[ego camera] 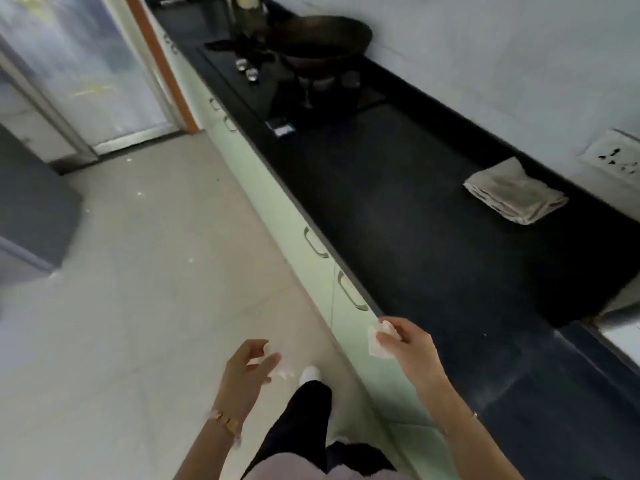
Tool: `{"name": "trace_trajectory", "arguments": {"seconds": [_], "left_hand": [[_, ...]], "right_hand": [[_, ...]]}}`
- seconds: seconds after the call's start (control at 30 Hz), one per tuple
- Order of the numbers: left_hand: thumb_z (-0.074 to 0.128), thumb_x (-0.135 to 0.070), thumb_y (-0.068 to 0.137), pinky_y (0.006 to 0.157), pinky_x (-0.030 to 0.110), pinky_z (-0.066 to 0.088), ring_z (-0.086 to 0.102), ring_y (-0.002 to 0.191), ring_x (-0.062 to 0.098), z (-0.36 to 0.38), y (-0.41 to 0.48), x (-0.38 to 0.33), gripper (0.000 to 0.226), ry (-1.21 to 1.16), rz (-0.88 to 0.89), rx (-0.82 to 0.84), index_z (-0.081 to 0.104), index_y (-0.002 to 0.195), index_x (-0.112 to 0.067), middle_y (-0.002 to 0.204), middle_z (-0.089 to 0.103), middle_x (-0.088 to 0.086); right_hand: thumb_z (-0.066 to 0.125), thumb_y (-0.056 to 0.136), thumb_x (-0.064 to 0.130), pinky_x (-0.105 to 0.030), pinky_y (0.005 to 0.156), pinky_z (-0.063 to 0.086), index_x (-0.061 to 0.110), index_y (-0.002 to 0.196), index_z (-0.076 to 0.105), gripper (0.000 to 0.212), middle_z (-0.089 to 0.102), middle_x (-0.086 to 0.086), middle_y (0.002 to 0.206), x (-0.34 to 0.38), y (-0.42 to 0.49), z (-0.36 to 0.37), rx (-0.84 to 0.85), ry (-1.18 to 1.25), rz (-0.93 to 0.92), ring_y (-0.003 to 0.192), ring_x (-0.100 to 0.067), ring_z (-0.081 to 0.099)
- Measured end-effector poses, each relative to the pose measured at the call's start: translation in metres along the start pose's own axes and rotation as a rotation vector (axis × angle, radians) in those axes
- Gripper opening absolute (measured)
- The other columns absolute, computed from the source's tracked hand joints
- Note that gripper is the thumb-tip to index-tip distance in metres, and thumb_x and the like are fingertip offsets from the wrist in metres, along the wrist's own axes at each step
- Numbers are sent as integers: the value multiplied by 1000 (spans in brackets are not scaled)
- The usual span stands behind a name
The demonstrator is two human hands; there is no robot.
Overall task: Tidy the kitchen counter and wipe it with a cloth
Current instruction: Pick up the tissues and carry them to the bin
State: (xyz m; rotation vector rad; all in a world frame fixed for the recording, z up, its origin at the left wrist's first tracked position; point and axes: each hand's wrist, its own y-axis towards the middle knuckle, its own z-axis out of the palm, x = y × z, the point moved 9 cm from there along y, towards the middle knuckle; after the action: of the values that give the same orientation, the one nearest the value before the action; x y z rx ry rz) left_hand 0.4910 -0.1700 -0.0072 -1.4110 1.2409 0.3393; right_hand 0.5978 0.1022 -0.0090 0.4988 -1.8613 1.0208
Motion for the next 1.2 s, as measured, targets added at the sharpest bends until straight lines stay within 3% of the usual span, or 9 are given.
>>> {"name": "trace_trajectory", "arguments": {"seconds": [0.07,0.13,0.23,0.43,0.57,0.73,1.0,1.1,1.2], "left_hand": [[64,-3,102,73,25,53,63,85,12,-32,-18,22,20,-64,-22,-93,65,121,2,110,64,9],[63,-3,102,74,26,53,63,88,18,-63,-34,40,18,-148,-52,-197,66,120,2,102,66,5],[60,-3,104,77,27,52,64,88,16,-102,-54,66,10,-263,-102,-319,68,108,-6,96,68,0],[58,-3,105,75,30,51,65,83,17,-169,-75,115,23,-447,-196,-513,66,91,-20,93,69,1],[59,-5,104,73,29,52,66,86,18,-216,-74,148,19,-544,-248,-594,67,93,-19,97,71,4],[58,-4,105,74,30,51,65,84,18,-296,-56,160,21,-621,-237,-679,66,91,-19,92,70,0],[59,-6,104,72,26,51,64,86,15,-450,-23,154,8,-620,-182,-770,66,107,-9,97,69,4],[58,-5,104,71,26,50,65,84,13,-493,-5,162,15,-646,-196,-830,66,97,-15,91,70,0],[58,-6,104,71,26,50,66,85,13,-522,21,176,19,-674,-245,-853,66,93,-19,92,70,-1]], "right_hand": [[64,80,10,-11,63,43,25,94,65,20,64,12,89,7,-4,32,92,-38,-28,85,-6,60],[65,81,11,-7,59,44,28,91,64,20,64,15,91,18,-8,63,182,-83,-69,86,-2,59],[62,83,12,-12,61,41,23,99,63,19,64,10,96,31,-16,112,326,-120,-85,88,-2,57],[62,82,9,-18,69,45,20,102,64,23,66,3,99,51,-21,215,523,-241,-142,93,-13,61],[63,81,7,-18,68,45,20,99,64,22,66,5,94,59,-18,285,572,-318,-169,89,-13,61],[63,80,3,-4,57,44,19,93,65,21,65,6,87,88,-20,392,652,-333,-198,80,-10,59],[64,80,5,-22,73,45,25,91,66,23,66,3,93,177,-28,570,772,-310,-319,86,-15,59],[65,80,8,-27,80,46,31,87,65,24,66,2,96,190,-19,627,832,-339,-324,90,-15,61],[64,80,7,-23,75,45,28,88,66,22,67,2,96,192,-4,682,884,-375,-298,92,-16,62]]}}
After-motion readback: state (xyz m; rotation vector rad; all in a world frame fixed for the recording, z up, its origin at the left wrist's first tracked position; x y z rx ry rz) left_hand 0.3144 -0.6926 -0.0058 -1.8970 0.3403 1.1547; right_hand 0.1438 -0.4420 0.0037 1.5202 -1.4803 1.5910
